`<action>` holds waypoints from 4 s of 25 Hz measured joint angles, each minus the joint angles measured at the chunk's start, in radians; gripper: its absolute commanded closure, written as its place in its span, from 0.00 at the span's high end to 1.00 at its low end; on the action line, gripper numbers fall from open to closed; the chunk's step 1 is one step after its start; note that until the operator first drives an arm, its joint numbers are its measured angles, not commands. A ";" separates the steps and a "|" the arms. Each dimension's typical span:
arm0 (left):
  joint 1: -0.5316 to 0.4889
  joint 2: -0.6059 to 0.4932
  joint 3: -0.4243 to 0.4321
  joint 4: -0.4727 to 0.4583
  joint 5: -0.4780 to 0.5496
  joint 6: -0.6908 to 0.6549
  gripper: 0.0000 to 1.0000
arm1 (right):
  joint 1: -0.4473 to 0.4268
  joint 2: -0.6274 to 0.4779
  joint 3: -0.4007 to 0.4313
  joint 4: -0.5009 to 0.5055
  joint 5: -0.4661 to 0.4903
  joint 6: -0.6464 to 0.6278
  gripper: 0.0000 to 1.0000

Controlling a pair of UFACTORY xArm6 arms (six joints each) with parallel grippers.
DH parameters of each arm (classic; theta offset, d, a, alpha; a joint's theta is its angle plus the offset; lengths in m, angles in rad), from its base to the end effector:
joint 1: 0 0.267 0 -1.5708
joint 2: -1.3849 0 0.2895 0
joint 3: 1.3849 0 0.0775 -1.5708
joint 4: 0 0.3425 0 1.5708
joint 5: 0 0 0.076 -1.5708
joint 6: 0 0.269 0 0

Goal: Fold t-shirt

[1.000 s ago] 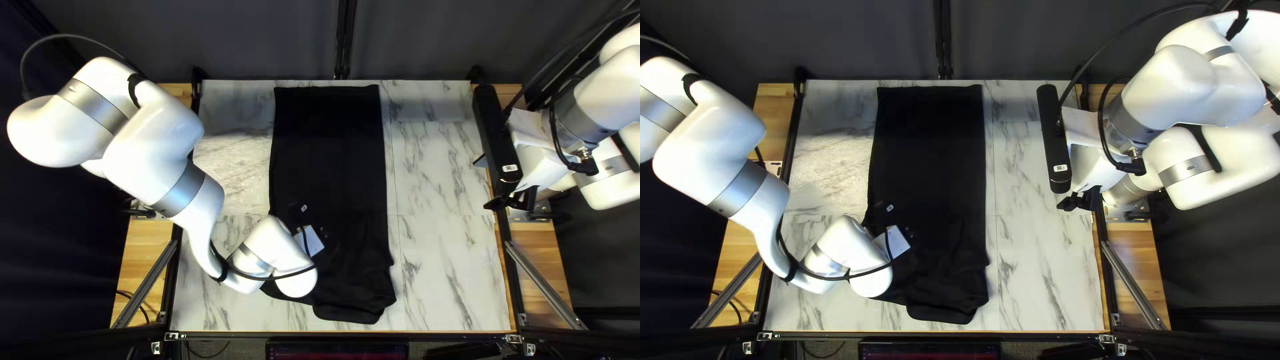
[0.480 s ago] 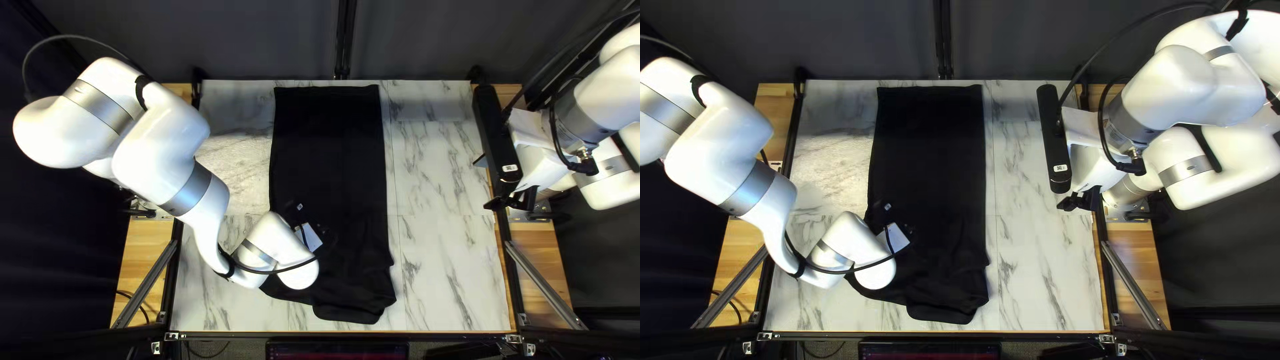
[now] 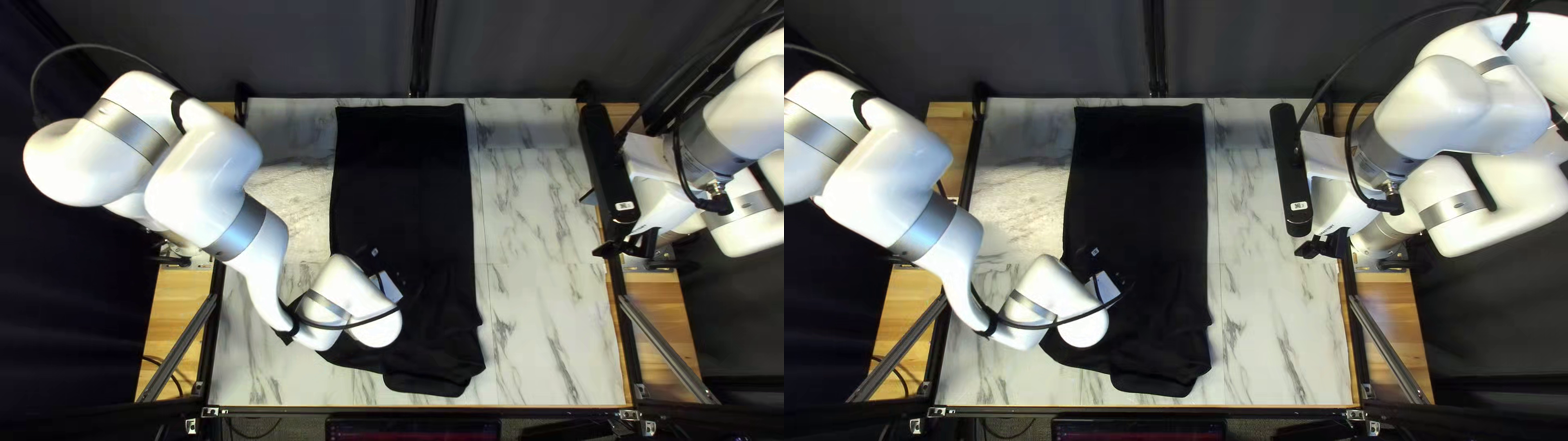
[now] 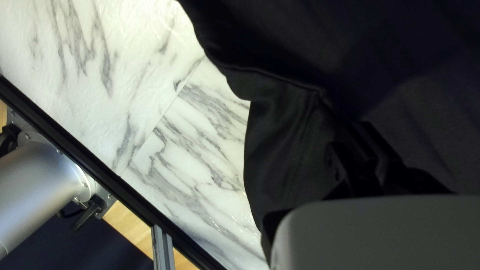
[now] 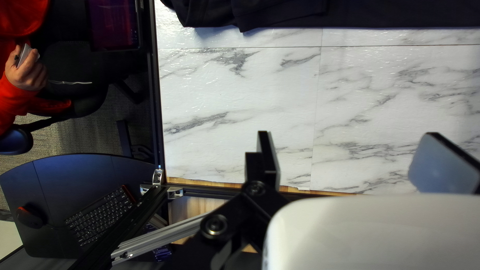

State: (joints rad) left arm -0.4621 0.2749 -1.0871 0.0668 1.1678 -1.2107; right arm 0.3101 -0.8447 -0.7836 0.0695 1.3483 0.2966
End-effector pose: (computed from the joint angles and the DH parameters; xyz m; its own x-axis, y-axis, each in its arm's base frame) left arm 0.3722 -0.1691 0.0687 0.7461 0.6613 -0.0776 0.6026 -0.7203 -0.3435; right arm 0.2877 0.1101 0.3560 0.9698 -0.0108 0.2435 0.0259 -0.9888 -0.1469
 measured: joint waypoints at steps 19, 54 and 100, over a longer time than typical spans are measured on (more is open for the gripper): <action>0.016 -0.045 -0.081 0.088 0.153 0.038 0.04 | 0.000 0.000 0.000 0.000 0.000 0.000 1.00; -0.071 0.003 -0.024 -0.005 0.236 -0.125 1.00 | 0.000 0.000 0.000 0.000 0.000 0.000 1.00; -0.038 -0.109 0.187 -0.086 0.049 -0.415 0.00 | 0.000 0.000 0.000 0.000 0.000 0.000 1.00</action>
State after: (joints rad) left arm -0.5004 0.1657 -0.8999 -0.0188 1.2166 -1.6256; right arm 0.3101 -0.8447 -0.7836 0.0695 1.3483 0.2966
